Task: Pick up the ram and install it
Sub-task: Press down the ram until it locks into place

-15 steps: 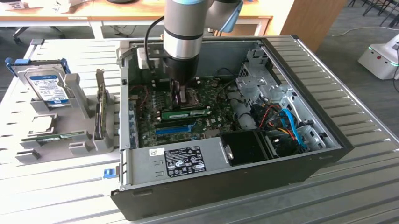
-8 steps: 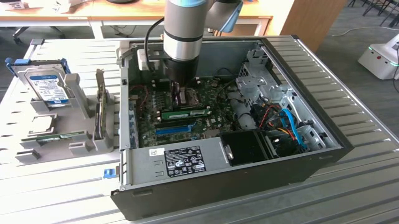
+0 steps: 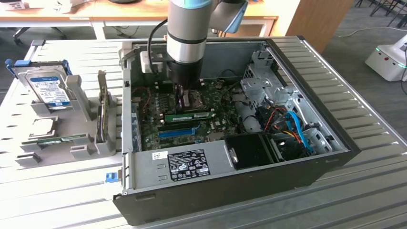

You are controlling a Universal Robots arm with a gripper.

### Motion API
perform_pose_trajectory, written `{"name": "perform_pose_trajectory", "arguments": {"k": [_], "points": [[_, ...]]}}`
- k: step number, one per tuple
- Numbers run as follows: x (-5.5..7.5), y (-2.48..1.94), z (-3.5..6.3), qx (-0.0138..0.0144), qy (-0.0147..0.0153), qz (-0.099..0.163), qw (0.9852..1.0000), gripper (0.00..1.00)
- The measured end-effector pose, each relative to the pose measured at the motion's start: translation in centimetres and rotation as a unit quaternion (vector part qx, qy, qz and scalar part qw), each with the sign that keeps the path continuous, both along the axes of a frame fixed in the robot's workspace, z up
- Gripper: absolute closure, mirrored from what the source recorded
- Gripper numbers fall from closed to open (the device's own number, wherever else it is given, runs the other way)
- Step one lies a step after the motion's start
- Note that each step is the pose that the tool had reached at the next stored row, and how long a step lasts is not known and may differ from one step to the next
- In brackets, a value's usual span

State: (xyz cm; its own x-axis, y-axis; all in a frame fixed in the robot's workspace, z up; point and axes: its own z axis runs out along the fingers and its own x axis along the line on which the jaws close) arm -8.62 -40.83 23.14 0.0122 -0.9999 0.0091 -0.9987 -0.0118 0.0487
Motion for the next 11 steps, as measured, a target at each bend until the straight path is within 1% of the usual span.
{"name": "perform_pose_trajectory", "arguments": {"k": [11], "points": [[0.00, 0.00, -0.34, 0.0001, 0.0000, 0.000, 1.0000, 0.90]]}}
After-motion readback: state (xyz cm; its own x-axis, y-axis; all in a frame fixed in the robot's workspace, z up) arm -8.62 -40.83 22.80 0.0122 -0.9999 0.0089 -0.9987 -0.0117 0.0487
